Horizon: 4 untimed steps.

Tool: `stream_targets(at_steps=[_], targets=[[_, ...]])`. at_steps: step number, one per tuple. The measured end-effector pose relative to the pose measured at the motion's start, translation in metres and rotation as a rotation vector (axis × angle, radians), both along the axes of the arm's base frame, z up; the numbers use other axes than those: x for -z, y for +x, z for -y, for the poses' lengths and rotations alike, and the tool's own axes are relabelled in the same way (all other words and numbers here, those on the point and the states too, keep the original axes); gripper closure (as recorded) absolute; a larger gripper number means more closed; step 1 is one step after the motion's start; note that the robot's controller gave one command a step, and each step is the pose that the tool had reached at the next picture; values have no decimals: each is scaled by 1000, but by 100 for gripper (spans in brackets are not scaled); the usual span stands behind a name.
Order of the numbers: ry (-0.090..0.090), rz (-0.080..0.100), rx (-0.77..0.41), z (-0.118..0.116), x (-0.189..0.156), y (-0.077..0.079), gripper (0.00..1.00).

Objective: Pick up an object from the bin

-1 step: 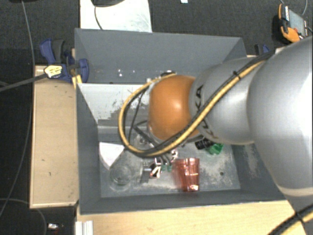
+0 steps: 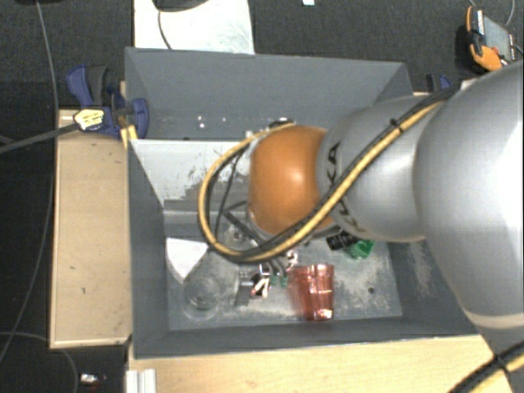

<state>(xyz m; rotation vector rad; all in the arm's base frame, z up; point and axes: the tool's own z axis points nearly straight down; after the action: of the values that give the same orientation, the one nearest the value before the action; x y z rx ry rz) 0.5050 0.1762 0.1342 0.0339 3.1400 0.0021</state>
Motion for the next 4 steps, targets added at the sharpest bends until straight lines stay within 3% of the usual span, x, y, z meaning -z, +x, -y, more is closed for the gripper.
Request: stream_targets(at_steps=[1,2,4], targets=[[-1,-5,45,3,62,-9,0],[3,6,-31,-4,64,-15,0],[0,5,-2,15,64,-15,0]])
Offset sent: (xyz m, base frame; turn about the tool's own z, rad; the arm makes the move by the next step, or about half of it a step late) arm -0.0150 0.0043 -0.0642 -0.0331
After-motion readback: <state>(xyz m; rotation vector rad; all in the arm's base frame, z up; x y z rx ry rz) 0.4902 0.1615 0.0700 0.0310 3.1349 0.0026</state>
